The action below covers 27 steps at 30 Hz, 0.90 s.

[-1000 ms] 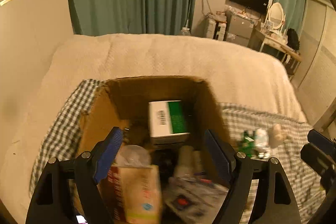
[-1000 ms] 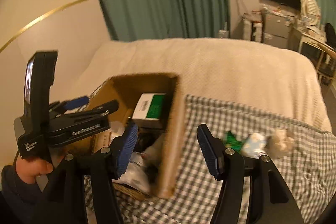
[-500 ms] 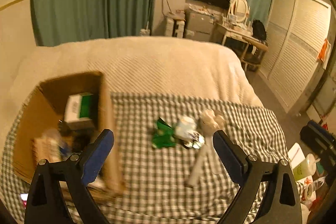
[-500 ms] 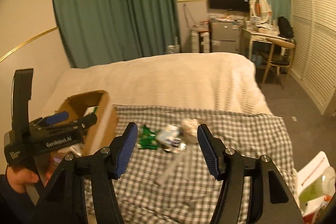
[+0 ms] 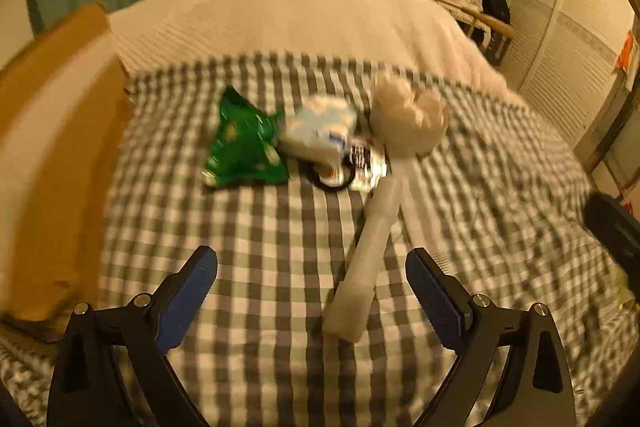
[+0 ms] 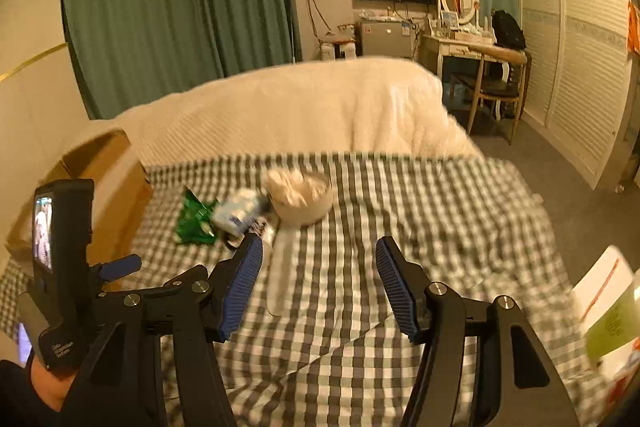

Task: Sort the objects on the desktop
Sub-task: 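Grasp the white foam tube with the left gripper while the right grasps the long white strip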

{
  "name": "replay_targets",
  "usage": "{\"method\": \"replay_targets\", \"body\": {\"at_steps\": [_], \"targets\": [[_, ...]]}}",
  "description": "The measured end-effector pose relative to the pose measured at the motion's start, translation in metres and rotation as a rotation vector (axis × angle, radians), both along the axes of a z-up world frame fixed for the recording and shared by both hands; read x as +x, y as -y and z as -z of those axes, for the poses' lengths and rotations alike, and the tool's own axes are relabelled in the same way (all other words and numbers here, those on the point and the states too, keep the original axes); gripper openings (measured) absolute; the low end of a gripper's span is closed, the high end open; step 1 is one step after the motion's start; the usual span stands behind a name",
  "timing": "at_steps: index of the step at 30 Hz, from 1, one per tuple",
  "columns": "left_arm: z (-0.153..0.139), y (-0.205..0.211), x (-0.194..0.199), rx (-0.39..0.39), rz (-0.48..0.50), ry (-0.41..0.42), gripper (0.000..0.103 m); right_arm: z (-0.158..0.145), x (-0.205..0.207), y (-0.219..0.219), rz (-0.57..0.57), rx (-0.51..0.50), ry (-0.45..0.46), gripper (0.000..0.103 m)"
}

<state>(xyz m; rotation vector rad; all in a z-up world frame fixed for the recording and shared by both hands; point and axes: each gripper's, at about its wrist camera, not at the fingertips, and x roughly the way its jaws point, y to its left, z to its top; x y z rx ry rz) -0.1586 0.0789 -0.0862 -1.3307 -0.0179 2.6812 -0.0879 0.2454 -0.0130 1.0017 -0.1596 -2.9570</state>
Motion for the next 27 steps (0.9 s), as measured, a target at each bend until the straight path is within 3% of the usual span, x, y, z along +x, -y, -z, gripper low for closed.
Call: {"method": "replay_targets", "body": {"at_steps": [5, 7, 9, 11, 13, 18, 22, 27], "targets": [[0.030, -0.005, -0.012, 0.021, 0.020, 0.051, 0.094, 0.056, -0.063, -0.002, -0.036, -0.035, 0.104, 0.059], [0.032, -0.015, -0.012, -0.017, 0.062, 0.029, 0.082, 0.064, -0.090, 0.000, -0.064, -0.032, 0.105, 0.059], [0.036, -0.027, -0.013, -0.040, 0.128, 0.028, 0.043, 0.071, -0.106, 0.001, -0.086, -0.020, 0.080, 0.059], [0.037, -0.035, -0.016, -0.042, 0.186, 0.031, 0.016, 0.083, -0.113, -0.003, -0.101, -0.028, 0.069, 0.059], [0.035, -0.036, -0.019, -0.031, 0.185, 0.036, 0.014, 0.097, -0.113, -0.007, -0.121, -0.057, 0.097, 0.059], [0.028, -0.013, -0.030, 0.093, 0.099, 0.077, 0.013, 0.100, -0.115, -0.007, -0.176, -0.119, 0.107, 0.059], [0.020, -0.002, -0.031, 0.065, 0.047, 0.046, 0.012, 0.102, -0.112, 0.012, -0.241, -0.103, 0.111, 0.059], [0.027, 0.011, -0.034, 0.075, 0.031, 0.102, 0.012, 0.104, -0.105, 0.025, -0.268, -0.063, 0.141, 0.059]]}}
